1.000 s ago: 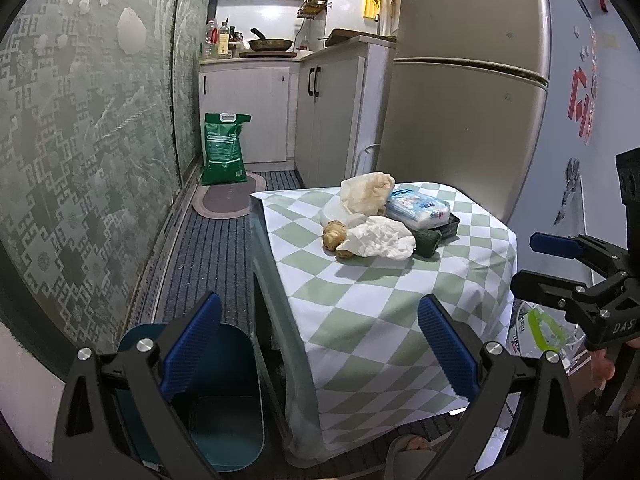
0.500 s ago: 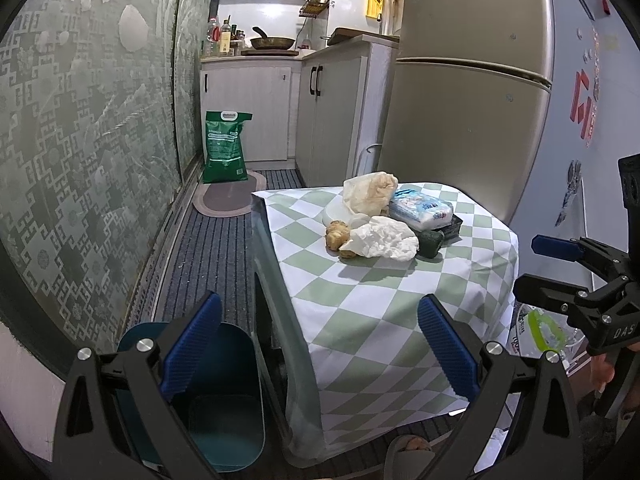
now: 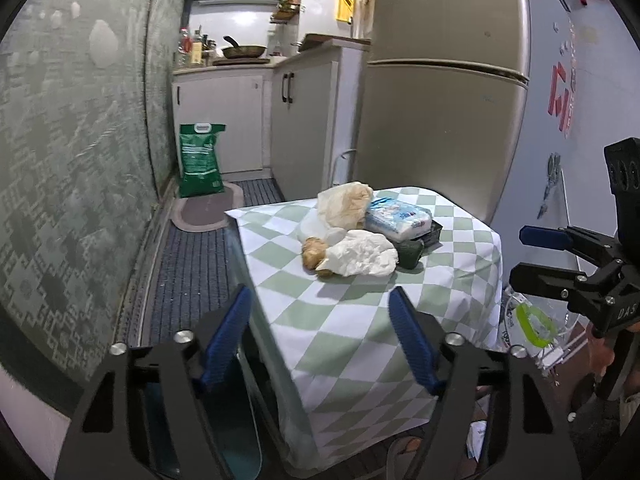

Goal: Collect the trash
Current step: 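Grasp the crumpled white tissue with the left gripper while the right gripper approaches the green lime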

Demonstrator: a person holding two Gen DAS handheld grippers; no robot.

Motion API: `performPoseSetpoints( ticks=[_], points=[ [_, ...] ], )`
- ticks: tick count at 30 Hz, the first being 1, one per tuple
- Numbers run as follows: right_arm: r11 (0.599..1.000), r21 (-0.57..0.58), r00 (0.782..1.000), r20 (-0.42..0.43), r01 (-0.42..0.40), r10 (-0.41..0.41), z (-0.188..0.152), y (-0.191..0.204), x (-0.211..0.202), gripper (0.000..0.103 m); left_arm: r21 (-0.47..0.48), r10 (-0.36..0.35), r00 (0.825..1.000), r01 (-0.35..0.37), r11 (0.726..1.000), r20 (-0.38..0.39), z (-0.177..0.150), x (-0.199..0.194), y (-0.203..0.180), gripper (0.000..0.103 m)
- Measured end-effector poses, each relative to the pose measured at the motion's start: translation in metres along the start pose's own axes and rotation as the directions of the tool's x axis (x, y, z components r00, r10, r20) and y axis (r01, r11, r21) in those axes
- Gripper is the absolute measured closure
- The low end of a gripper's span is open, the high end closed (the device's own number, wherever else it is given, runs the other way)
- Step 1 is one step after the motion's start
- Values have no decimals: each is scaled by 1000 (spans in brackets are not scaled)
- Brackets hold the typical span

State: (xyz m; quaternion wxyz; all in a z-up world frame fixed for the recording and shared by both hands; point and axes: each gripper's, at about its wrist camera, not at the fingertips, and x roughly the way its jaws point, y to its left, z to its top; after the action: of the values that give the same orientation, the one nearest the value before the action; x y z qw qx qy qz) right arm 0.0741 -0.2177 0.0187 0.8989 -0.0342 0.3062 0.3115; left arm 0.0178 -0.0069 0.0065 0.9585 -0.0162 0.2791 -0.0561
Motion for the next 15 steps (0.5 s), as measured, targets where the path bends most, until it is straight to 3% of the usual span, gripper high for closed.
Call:
performPoseSetpoints(
  ticks=[9, 15],
  points=[
    [999, 33, 1000, 19, -21, 20, 2, -12, -5, 3, 50, -66, 995, 71, 996, -80, 21, 30, -9, 59],
    [998, 46, 999, 17, -38, 37, 4, -15, -2, 3, 49, -91, 987, 98, 994, -131, 36, 57, -8, 60]
  ],
)
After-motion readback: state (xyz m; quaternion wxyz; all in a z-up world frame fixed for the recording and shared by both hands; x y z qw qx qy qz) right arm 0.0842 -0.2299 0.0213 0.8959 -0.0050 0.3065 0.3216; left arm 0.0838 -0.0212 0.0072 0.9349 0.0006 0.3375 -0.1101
